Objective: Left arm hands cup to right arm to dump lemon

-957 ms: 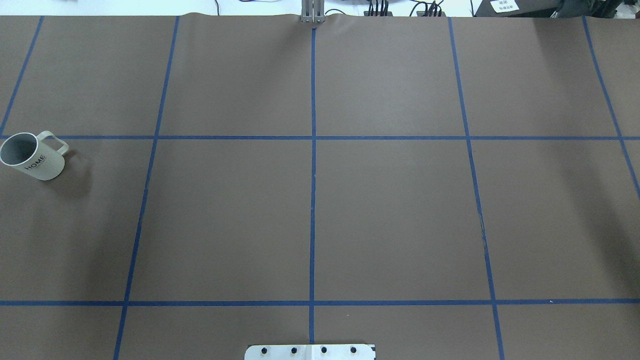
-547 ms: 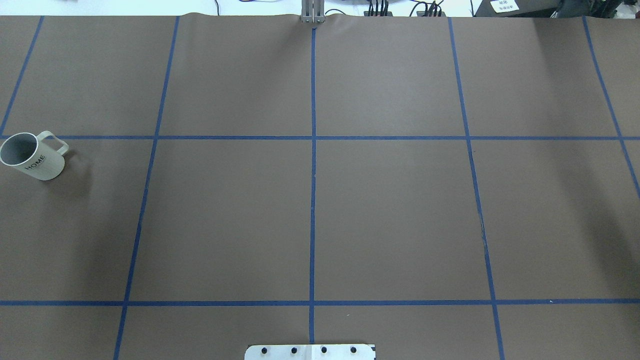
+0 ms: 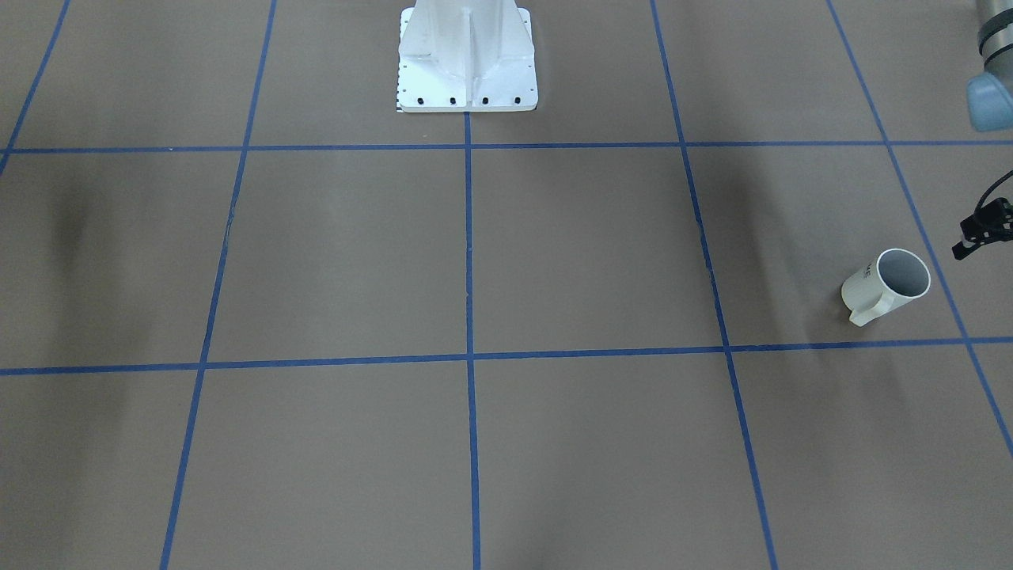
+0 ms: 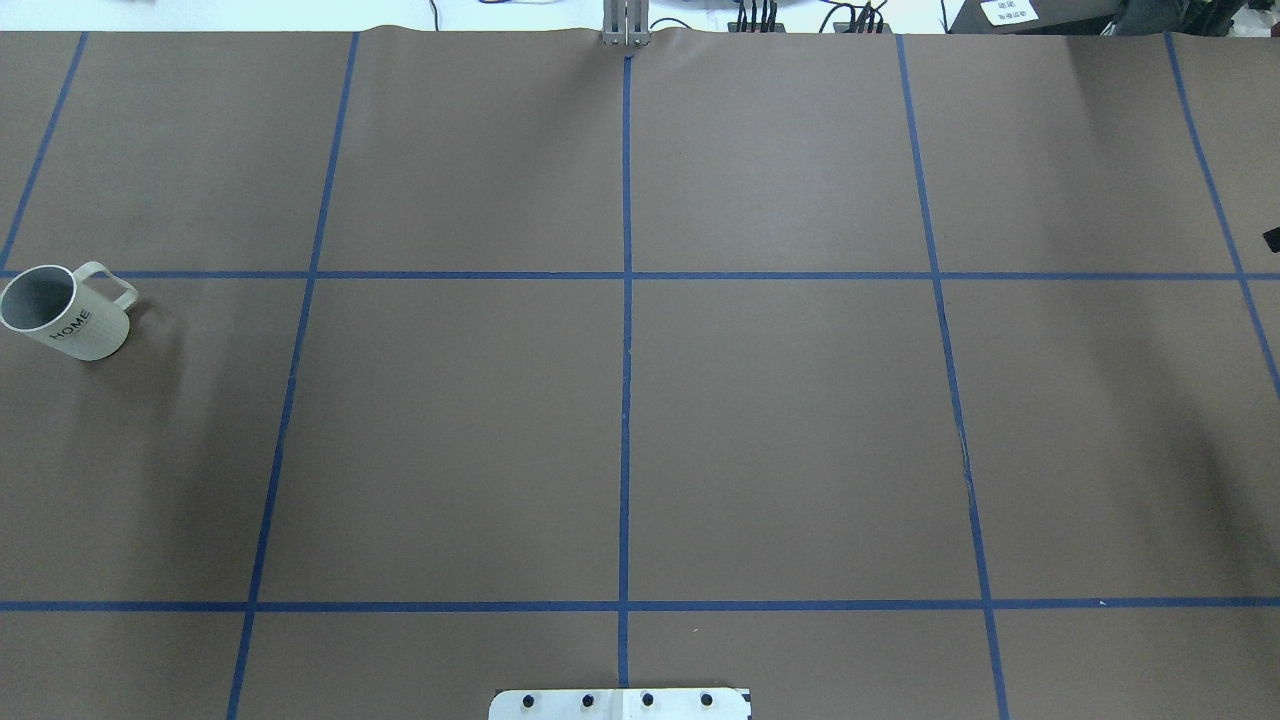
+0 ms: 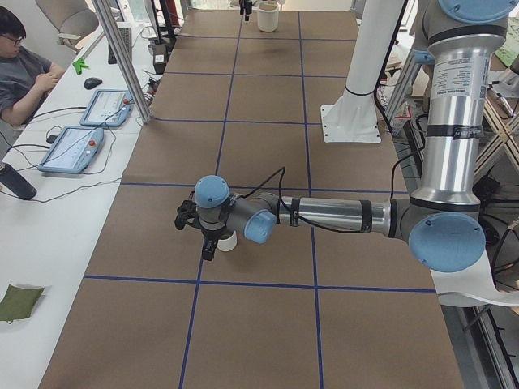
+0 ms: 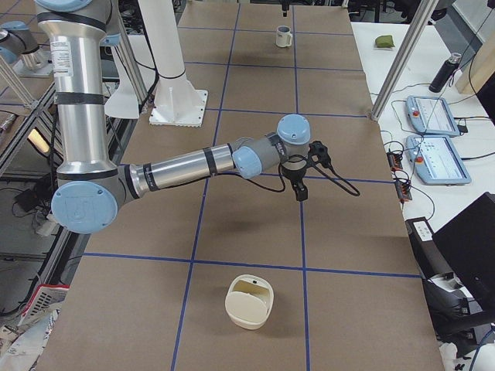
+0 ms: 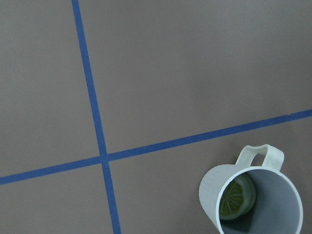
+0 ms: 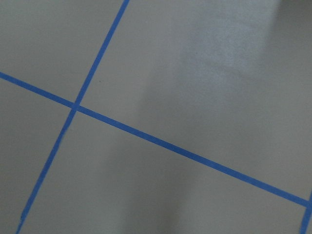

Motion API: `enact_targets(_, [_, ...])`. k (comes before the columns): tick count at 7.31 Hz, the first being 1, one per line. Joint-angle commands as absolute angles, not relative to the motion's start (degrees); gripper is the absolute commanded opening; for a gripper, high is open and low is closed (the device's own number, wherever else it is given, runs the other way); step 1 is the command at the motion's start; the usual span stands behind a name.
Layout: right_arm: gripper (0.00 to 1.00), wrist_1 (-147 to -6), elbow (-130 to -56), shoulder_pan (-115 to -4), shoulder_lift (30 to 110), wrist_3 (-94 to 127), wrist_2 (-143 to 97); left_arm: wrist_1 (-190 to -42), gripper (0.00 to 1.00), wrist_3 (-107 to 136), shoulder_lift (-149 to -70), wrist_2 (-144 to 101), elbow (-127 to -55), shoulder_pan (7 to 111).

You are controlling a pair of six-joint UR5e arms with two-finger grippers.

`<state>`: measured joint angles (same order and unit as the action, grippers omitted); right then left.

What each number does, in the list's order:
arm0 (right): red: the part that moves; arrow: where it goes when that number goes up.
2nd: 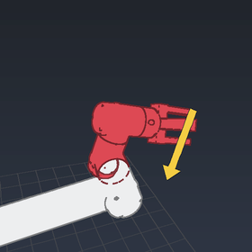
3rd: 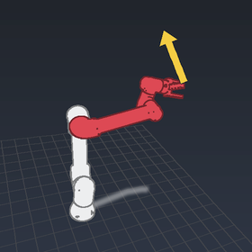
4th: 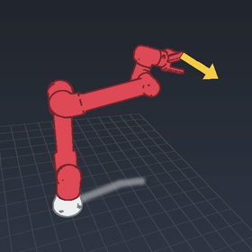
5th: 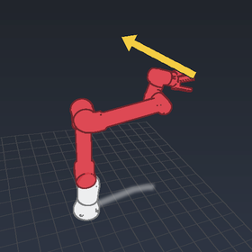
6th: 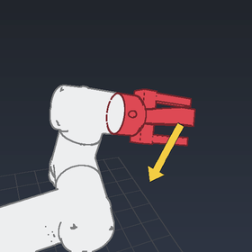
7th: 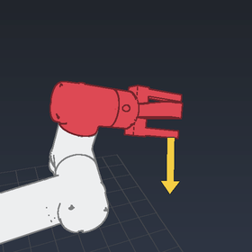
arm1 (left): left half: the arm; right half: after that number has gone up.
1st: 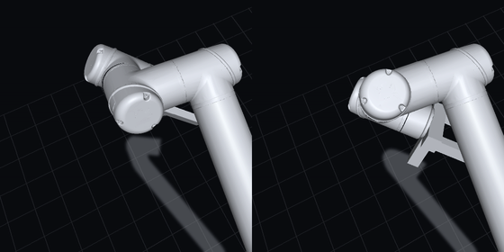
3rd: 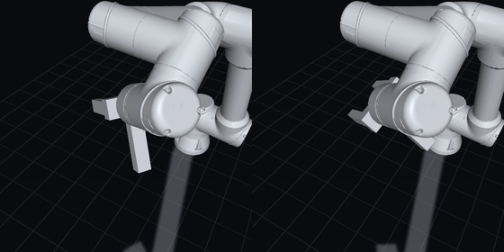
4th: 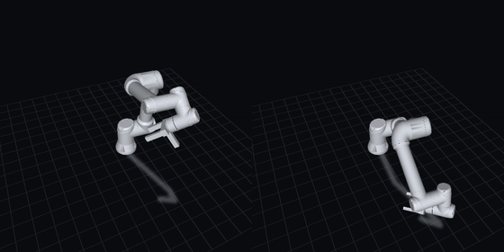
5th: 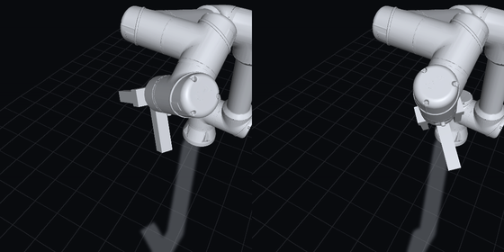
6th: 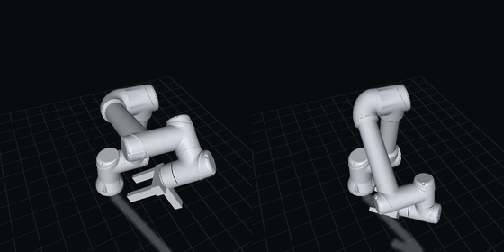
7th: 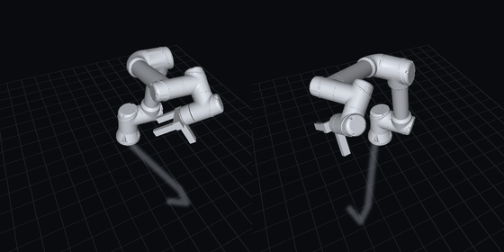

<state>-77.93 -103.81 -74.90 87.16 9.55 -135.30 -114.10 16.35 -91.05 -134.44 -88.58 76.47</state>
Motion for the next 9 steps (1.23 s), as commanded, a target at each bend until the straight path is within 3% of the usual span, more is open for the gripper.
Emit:
enact_targets(1, [0.99, -77.8, -104.0, -73.0, 86.1, 11.5, -135.1, -116.6, 1.00, 21.9, -91.1, -134.2, -88.2, 72.9])
enact_targets(3, [0.99, -77.8, -103.9, -73.0, 86.1, 11.5, -135.1, -121.6, 1.00, 23.5, -91.1, -132.0, -84.8, 70.2])
enact_targets(4, [0.99, -77.8, -103.9, -73.0, 86.1, 11.5, -135.1, -122.9, 0.95, 24.1, -91.1, -132.0, -84.6, 69.8])
enact_targets(5, [0.99, -77.8, -103.9, -73.0, 86.1, 11.5, -135.1, -123.0, 0.66, 24.3, -91.1, -132.0, -84.6, 69.7])
enact_targets(6, [0.99, -77.8, -103.9, -73.0, 86.1, 11.5, -135.1, -122.9, 0.24, 24.3, -91.1, -132.0, -84.7, 69.7])
enact_targets(7, [0.99, -77.8, -103.9, -73.0, 86.1, 11.5, -135.1, -122.9, 0.00, 24.3, -91.1, -131.9, -84.9, 69.7])
enact_targets(9, [0.99, -77.8, -103.9, -73.0, 86.1, 11.5, -135.1, -122.9, 0.00, 24.4, -91.1, -131.9, -85.2, 69.6])
